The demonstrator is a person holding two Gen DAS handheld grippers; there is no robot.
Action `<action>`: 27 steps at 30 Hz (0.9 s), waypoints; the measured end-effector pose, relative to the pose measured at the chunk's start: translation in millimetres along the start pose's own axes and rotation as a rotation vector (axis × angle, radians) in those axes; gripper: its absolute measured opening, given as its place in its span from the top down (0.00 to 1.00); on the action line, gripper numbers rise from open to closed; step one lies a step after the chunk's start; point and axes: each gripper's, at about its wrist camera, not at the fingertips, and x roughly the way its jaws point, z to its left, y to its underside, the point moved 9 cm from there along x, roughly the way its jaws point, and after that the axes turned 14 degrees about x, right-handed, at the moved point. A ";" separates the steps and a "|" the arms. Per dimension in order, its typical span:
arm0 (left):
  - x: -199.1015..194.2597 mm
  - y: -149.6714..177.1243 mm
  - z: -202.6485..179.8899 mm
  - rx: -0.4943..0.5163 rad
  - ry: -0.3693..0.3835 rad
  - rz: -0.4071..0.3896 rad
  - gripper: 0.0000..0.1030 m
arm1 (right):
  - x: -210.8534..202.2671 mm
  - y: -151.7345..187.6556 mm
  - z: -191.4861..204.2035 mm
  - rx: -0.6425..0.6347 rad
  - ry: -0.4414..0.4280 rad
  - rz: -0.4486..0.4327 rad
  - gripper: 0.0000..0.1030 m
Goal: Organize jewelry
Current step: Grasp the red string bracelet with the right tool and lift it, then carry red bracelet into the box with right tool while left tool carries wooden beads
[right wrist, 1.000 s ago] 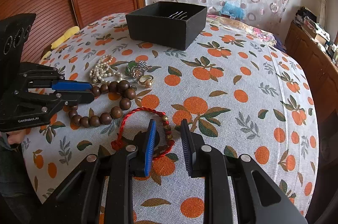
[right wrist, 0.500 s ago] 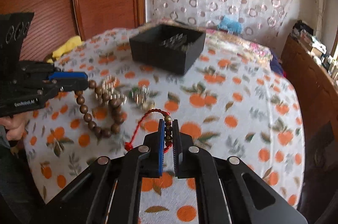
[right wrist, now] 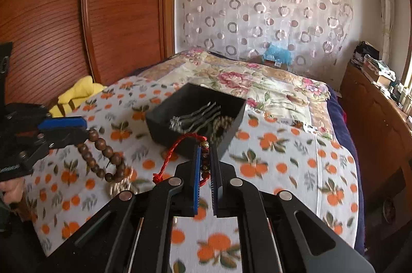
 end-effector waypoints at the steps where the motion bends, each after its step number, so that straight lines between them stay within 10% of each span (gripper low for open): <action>1: -0.1 -2.9 2.3 0.002 -0.005 -0.004 0.88 | 4.7 -3.6 1.3 0.001 0.000 -0.001 0.92; 27: 40.7 -72.4 53.6 0.034 -0.101 0.003 0.88 | 88.1 -49.2 2.1 0.052 -0.021 0.019 0.92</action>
